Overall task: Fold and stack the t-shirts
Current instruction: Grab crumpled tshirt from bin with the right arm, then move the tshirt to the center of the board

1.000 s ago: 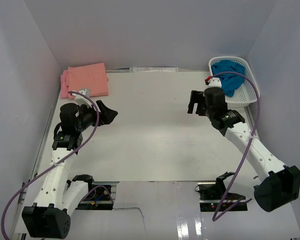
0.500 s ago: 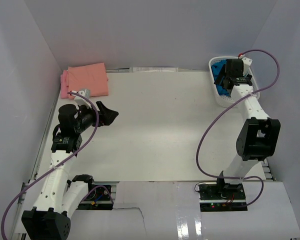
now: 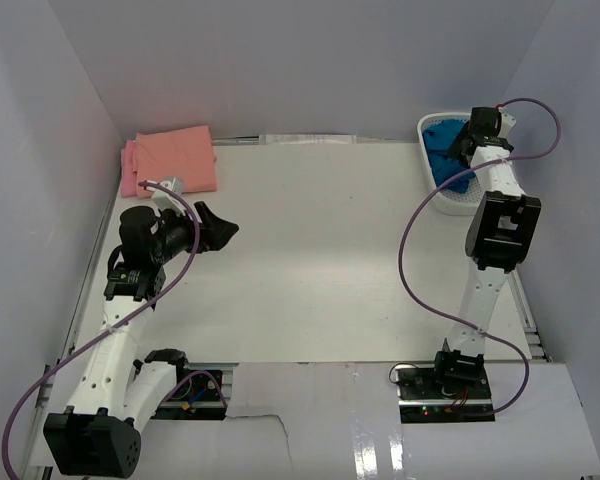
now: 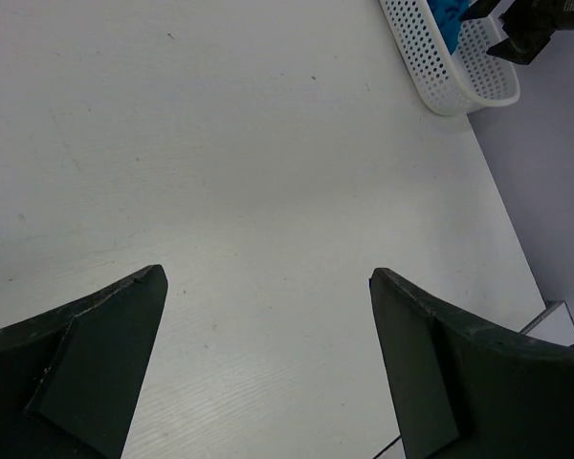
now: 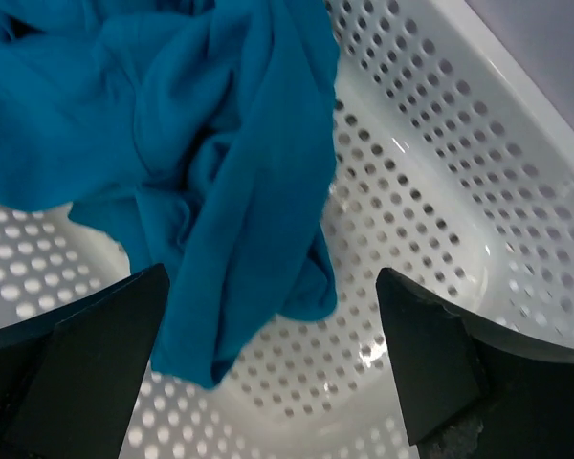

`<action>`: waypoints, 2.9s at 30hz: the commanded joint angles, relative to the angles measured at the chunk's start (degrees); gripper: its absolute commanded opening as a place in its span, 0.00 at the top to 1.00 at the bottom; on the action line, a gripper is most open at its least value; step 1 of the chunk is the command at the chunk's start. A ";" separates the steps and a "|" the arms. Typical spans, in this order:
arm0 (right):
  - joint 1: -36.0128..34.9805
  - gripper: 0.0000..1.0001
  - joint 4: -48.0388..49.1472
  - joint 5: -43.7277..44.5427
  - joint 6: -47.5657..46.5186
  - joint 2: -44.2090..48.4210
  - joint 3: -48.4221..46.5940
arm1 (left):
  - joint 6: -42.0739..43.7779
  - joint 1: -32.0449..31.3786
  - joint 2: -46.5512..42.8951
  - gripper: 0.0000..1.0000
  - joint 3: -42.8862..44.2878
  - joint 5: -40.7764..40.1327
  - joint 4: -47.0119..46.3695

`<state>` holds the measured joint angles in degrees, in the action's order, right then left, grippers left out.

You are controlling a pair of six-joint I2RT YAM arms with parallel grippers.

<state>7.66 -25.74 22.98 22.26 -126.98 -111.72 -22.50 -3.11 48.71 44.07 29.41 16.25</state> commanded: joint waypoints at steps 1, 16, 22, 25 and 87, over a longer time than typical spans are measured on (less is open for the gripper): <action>0.77 0.04 -1.58 -3.55 0.85 -5.28 -9.29 | 0.79 0.21 -0.02 0.02 0.66 1.44 -0.96; 0.95 0.92 -1.51 -13.12 -0.20 -6.36 -10.09 | 0.97 0.21 -1.07 0.02 0.13 1.27 -0.96; 0.16 0.92 -7.21 -28.83 -1.60 1.46 -25.00 | 0.97 0.21 -0.63 0.02 0.13 1.35 -0.96; -0.63 0.92 -5.74 -37.99 -2.14 11.28 -22.16 | 1.06 0.21 -0.46 0.02 0.22 1.44 -0.96; -72.70 0.54 -25.59 2.41 19.48 53.86 66.28 | 1.58 -1.10 4.73 0.02 1.28 -0.84 0.80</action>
<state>-64.49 -50.52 20.97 38.50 -72.10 -45.93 -21.80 -3.95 54.57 44.07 28.93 16.78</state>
